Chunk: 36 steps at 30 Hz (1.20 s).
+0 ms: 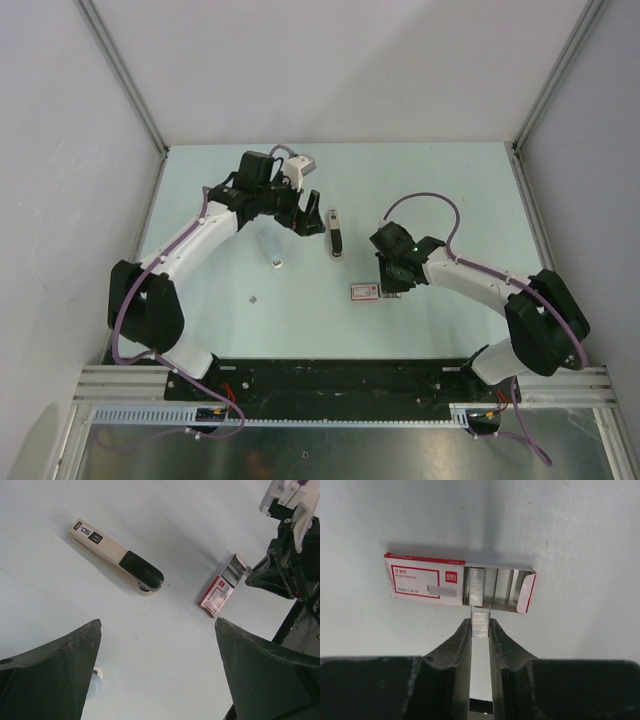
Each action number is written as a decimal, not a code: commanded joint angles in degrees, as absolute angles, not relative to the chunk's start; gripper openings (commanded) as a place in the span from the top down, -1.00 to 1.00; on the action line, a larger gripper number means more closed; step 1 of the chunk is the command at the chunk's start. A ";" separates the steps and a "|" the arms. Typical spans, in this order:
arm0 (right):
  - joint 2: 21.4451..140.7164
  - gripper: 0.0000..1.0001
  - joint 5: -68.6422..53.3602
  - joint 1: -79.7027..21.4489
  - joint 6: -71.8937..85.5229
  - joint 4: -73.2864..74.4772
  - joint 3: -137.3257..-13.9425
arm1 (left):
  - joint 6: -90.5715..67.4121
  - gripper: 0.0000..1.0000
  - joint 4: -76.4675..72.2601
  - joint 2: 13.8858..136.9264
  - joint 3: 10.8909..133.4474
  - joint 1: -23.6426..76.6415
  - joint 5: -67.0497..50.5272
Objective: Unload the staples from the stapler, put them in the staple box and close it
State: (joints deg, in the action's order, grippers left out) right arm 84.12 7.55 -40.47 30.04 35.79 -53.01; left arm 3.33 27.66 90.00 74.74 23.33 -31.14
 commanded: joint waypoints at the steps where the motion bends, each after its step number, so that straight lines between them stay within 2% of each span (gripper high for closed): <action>1: 85.67 0.86 8.35 -40.14 30.99 34.15 -52.81 | 7.27 -0.99 27.69 86.81 74.65 23.03 -32.01; 25: 88.71 0.66 5.89 -39.28 29.88 32.57 -51.68 | 7.50 -0.99 27.68 85.49 74.63 23.18 -32.56; 36: 88.52 0.50 5.84 -39.06 29.88 33.27 -51.67 | 7.85 -0.99 27.67 84.66 74.71 23.30 -32.20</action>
State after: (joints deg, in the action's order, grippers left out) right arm 88.51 5.56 -39.44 29.95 33.52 -51.75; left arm 4.14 27.68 87.35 74.67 23.33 -31.20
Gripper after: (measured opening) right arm 0.236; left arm 0.994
